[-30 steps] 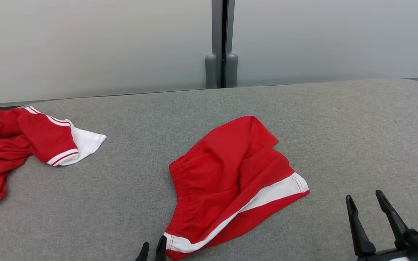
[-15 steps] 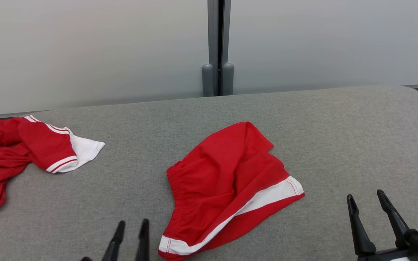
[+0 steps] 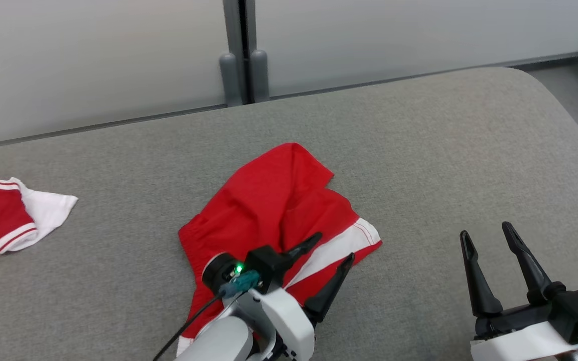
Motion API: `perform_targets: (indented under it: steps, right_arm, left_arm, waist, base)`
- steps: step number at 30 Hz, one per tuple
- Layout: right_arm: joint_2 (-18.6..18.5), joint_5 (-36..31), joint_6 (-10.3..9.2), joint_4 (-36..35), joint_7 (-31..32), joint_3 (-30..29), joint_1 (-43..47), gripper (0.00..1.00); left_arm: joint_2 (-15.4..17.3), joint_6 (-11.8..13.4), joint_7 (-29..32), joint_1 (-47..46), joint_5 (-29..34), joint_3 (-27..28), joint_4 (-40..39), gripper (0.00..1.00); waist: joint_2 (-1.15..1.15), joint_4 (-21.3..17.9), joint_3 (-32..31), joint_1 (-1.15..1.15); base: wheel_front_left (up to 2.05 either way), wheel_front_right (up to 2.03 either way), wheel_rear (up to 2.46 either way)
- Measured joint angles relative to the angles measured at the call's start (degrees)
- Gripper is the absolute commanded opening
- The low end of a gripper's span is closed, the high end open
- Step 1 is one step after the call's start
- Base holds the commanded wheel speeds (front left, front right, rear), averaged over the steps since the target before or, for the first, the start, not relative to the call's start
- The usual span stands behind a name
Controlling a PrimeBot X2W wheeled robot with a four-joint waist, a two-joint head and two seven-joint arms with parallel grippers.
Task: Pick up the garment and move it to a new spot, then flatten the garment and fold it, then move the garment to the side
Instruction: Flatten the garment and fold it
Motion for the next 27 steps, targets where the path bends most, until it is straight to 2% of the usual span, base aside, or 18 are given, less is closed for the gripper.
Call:
perform_targets:
  steps: [6,12,18,19,21,22,23,25,26,27]
  right_arm:
    - [0.46,0.66,0.00,0.27,0.00,-0.14,-0.99,1.00]
    - [0.63,1.53,0.00,0.29,0.00,-0.54,-1.32,1.00]
    - [0.66,2.38,0.00,0.26,0.00,-0.41,-1.86,1.00]
    - [0.66,2.40,0.00,0.25,0.00,-0.38,-1.92,1.00]
    - [0.66,2.42,0.00,0.27,0.00,-0.40,-1.98,1.00]
    - [0.66,2.42,0.00,0.26,0.00,-0.37,-2.03,1.00]
    - [0.66,2.43,0.00,0.27,0.00,-0.30,-2.07,1.00]
    - [0.68,2.45,0.00,0.30,0.00,-0.14,-2.10,1.00]
    - [0.68,2.48,0.00,0.32,0.00,-0.12,-2.10,1.00]
    - [0.68,2.49,0.00,0.33,0.00,-0.11,-2.10,1.00]
  left_arm:
    - [-0.66,0.00,4.33,-9.68,-0.27,-5.02,10.67,1.00]
    - [-0.77,1.55,6.01,-13.97,0.05,-5.30,19.47,1.00]
    - [-0.82,2.30,7.13,-15.85,-0.04,-5.79,24.09,1.00]
    - [-0.88,2.46,7.20,-16.16,-0.12,-5.84,24.79,0.85]
    - [-0.91,2.46,7.73,-16.45,-0.67,-6.00,26.20,0.49]
    - [-0.91,2.46,7.95,-16.52,-0.97,-6.10,26.80,0.36]
    - [-0.89,2.45,8.15,-16.75,-1.10,-6.32,27.33,0.26]
    - [-0.88,2.38,8.11,-17.22,-1.71,-6.48,28.03,0.13]
    - [-0.88,2.36,7.84,-17.26,-1.90,-6.71,28.17,0.09]
    - [-0.88,2.15,7.58,-17.25,-2.18,-7.04,28.20,0.10]
  waist:
    - [0.00,-5.10,4.03,0.00]
    - [0.00,-9.31,6.92,0.00]
    - [0.00,-10.94,7.97,0.00]
    - [0.00,-11.03,8.00,0.00]
    - [0.00,-11.06,7.96,0.00]
    - [0.00,-11.04,7.95,0.00]
    - [0.00,-11.02,7.93,0.00]
    - [0.00,-11.01,7.84,0.00]
    - [0.00,-11.01,7.84,0.00]
    - [0.00,-11.00,7.82,0.00]
  base:
    - [0.00,0.00,0.00]
    - [0.00,0.00,0.00]
    - [0.00,0.00,0.00]
    - [0.00,0.00,0.00]
    - [0.00,0.00,0.00]
    - [0.00,0.00,0.00]
    - [0.00,0.00,0.00]
    - [0.00,0.00,0.00]
    - [0.00,0.00,0.00]
    - [0.00,0.00,0.00]
